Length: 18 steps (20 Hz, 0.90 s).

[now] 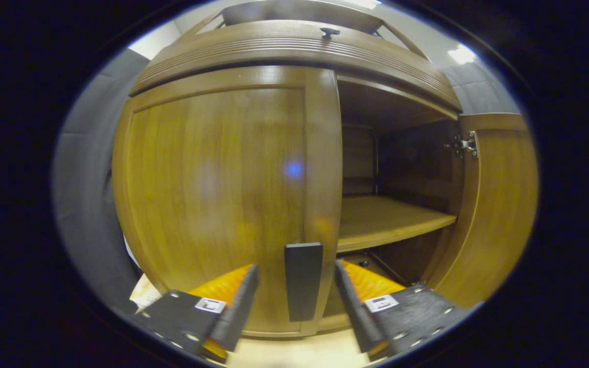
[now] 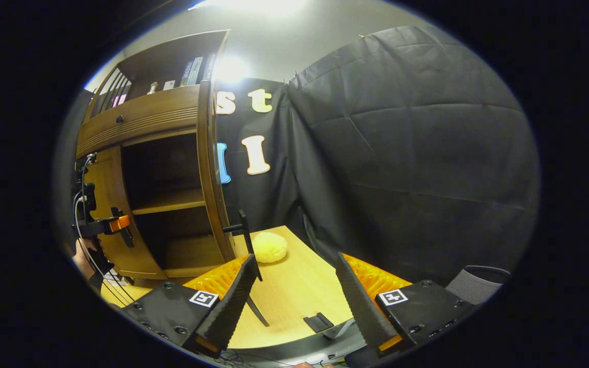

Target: Open the right door of the double-door shoe cabinet with the right hand, and open the left door with the left hand.

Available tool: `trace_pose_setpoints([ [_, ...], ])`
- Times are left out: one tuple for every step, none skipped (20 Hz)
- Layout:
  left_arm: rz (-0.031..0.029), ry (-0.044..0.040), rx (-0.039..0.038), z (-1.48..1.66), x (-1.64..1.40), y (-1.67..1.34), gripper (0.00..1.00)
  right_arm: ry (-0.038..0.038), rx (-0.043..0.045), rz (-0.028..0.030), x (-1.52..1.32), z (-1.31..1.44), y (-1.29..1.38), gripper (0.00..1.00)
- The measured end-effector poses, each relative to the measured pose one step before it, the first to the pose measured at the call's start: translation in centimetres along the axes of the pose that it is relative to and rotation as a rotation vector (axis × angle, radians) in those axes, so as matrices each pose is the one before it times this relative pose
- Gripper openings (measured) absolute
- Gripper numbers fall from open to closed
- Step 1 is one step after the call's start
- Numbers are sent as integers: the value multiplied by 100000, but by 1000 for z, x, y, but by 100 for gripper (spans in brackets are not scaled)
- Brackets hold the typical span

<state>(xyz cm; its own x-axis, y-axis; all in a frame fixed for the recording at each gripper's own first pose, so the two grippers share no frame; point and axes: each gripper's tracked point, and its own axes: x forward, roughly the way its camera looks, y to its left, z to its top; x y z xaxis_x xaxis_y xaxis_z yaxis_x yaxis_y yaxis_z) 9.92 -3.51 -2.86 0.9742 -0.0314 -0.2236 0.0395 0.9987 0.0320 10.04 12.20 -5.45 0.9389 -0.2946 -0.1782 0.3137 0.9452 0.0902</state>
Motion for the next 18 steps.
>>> trace_pose_setpoints([
  [-1119,326,-716,-779,319,-189,65,-314,-334,-471,89,201,261,93],
  [-1229,179,-1254,-138,-24,-166,65,36,-312,-453,-52,132,91,92],
  [-110,-472,-1813,78,120,-228,61,173,-194,-238,-137,-164,38,92],
  [-186,-610,-874,11,71,-280,57,399,-36,-192,-67,-95,59,92],
  [-167,-648,353,63,38,177,53,272,84,-225,-43,93,40,92],
  [-2462,-823,1129,127,75,-377,49,-94,230,-224,-116,46,61,93],
  [2045,-869,1730,-283,1391,-153,45,-361,210,106,-158,114,139,93],
  [594,452,1813,120,-827,-376,40,-511,22,171,-189,141,259,93],
  [269,-312,-515,-101,86,135,36,-426,52,262,-124,59,223,93],
  [383,120,-2326,79,-444,220,32,-257,122,650,-252,-89,335,93],
  [11,337,-1709,-107,874,-68,28,-260,-251,1050,-102,34,469,93],
  [259,214,-657,-19,-514,254,24,-116,-738,883,-168,0,356,93],
  [13,293,147,8,-117,-81,15,57,-1136,1082,-179,-195,312,93],
  [-162,-35,442,-61,-80,62,15,344,-1104,849,-307,-223,208,92],
  [-248,393,-86,-238,65,20,15,498,-746,1329,-23,-102,306,92],
  [-167,249,-84,49,-5,-48,15,306,-448,1273,-168,-116,259,93],
  [152,369,-289,-119,-132,146,15,77,-177,1222,38,27,136,93],
  [83,-60,-189,48,-54,-27,15,-39,111,1115,-39,124,280,93],
])
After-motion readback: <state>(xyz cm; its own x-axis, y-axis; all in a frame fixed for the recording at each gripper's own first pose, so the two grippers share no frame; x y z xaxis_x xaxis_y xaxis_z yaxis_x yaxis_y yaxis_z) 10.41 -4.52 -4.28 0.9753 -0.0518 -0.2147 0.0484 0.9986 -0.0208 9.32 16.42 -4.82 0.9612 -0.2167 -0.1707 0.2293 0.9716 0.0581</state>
